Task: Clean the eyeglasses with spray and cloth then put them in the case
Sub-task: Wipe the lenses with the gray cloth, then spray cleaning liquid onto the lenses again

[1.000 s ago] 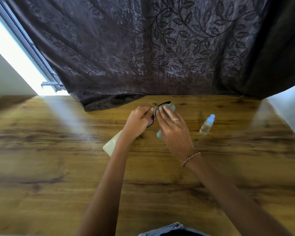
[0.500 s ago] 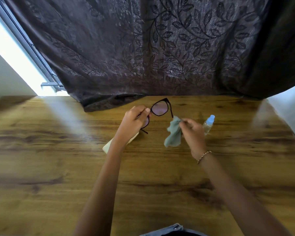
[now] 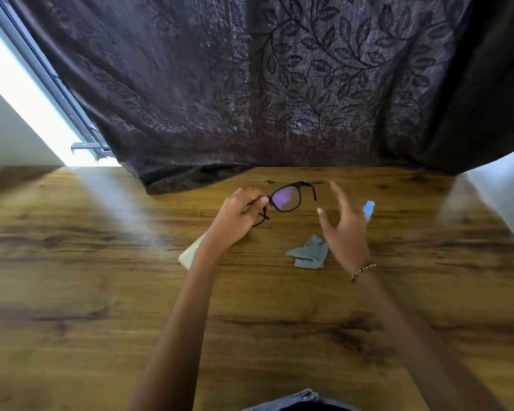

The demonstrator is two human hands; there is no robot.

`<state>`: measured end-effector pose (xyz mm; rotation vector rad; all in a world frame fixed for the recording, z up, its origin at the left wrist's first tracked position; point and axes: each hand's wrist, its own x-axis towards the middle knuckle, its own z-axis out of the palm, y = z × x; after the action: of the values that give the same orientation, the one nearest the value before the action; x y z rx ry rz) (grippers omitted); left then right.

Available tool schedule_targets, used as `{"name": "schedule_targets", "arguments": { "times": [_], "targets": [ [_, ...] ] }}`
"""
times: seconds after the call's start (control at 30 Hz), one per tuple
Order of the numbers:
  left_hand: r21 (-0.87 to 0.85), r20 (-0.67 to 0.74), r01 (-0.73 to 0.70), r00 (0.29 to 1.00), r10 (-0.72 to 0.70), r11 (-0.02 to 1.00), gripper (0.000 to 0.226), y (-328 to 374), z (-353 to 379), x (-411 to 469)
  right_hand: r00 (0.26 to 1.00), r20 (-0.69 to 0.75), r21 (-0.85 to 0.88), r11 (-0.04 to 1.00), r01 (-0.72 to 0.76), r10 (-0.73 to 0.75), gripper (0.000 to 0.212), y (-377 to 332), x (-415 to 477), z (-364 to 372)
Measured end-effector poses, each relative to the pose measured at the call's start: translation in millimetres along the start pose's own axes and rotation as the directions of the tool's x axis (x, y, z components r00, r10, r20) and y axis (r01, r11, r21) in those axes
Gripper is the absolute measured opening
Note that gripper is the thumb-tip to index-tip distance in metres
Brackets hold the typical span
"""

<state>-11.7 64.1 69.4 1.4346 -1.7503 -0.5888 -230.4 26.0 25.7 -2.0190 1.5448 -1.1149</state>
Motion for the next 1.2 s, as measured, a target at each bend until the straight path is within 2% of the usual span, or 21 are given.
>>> {"name": "schedule_targets", "arguments": {
  "times": [0.13, 0.2, 0.3, 0.47, 0.57, 0.7, 0.8, 0.87, 0.93, 0.97, 1.03, 1.13, 1.2],
  "targets": [
    [-0.032, -0.005, -0.028, 1.000, 0.027, 0.999, 0.021, -3.6, 0.1, 0.0, 0.967, -0.035, -0.047, 0.967, 0.251, -0.253, 0.034, -15.1, 22.6, -8.6],
    [-0.067, -0.022, -0.004, 1.000, 0.003, 0.998, 0.019, -7.8, -0.3, -0.7, 0.952, -0.060, -0.018, 0.954, 0.300, -0.300, 0.022, -21.6, 27.7, -12.7],
    [-0.067, -0.037, 0.051, 0.998, -0.053, 0.996, 0.015, -15.2, -0.9, -2.0, 0.943, -0.057, -0.002, 0.944, 0.329, -0.329, 0.016, -28.5, 31.2, -16.9],
    [0.041, -0.164, 0.047, 0.986, -0.040, 0.998, 0.025, -6.6, -5.0, -0.5, 0.912, -0.016, -0.122, 0.907, 0.404, -0.409, 0.015, -37.8, 36.2, -17.2],
    [0.161, -0.159, -0.007, 0.987, 0.033, 0.987, 0.033, 5.7, -3.7, 2.3, 0.898, 0.033, -0.221, 0.873, 0.435, -0.439, 0.017, -44.6, 36.4, -14.7],
    [0.377, -0.222, -0.030, 0.967, 0.122, 0.926, 0.022, 9.5, 3.8, 2.9, 0.850, 0.061, -0.293, 0.804, 0.517, -0.524, 0.019, -54.6, 35.9, -14.7],
    [0.547, -0.254, -0.011, 0.951, 0.178, 0.837, 0.017, 13.4, 8.0, 2.1, 0.799, 0.079, -0.313, 0.746, 0.588, -0.596, 0.018, -56.7, 38.1, -12.3],
    [0.583, -0.268, 0.006, 0.945, 0.186, 0.812, 0.015, 14.0, 9.9, 3.2, 0.762, 0.059, -0.304, 0.715, 0.629, -0.645, 0.018, -58.1, 38.7, -10.3],
    [0.535, -0.309, 0.034, 0.938, 0.157, 0.844, 0.015, 11.1, 10.7, 4.8, 0.747, -0.012, -0.298, 0.715, 0.632, -0.665, 0.028, -60.0, 39.7, -11.9],
    [0.493, -0.341, 0.055, 0.930, 0.135, 0.868, 0.016, 8.1, 10.6, 5.1, 0.763, -0.060, -0.299, 0.741, 0.602, -0.644, 0.036, -59.7, 39.7, -14.8],
    [0.401, -0.414, 0.110, 0.907, 0.073, 0.909, 0.019, 1.8, 8.1, 3.3, 0.841, -0.181, -0.248, 0.851, 0.463, -0.510, 0.050, -53.9, 36.8, -24.5],
    [0.219, -0.506, 0.185, 0.861, -0.051, 0.958, 0.022, -7.1, 4.1, -2.8, 0.892, -0.382, -0.120, 0.970, 0.211, -0.242, 0.045, -24.0, 22.2, -39.0],
    [0.094, -0.536, 0.216, 0.834, -0.133, 0.972, 0.022, -9.8, 4.7, -5.0, 0.922, -0.377, -0.081, 0.995, 0.058, -0.085, 0.045, 4.6, 11.1, -44.0]
  ]
}}
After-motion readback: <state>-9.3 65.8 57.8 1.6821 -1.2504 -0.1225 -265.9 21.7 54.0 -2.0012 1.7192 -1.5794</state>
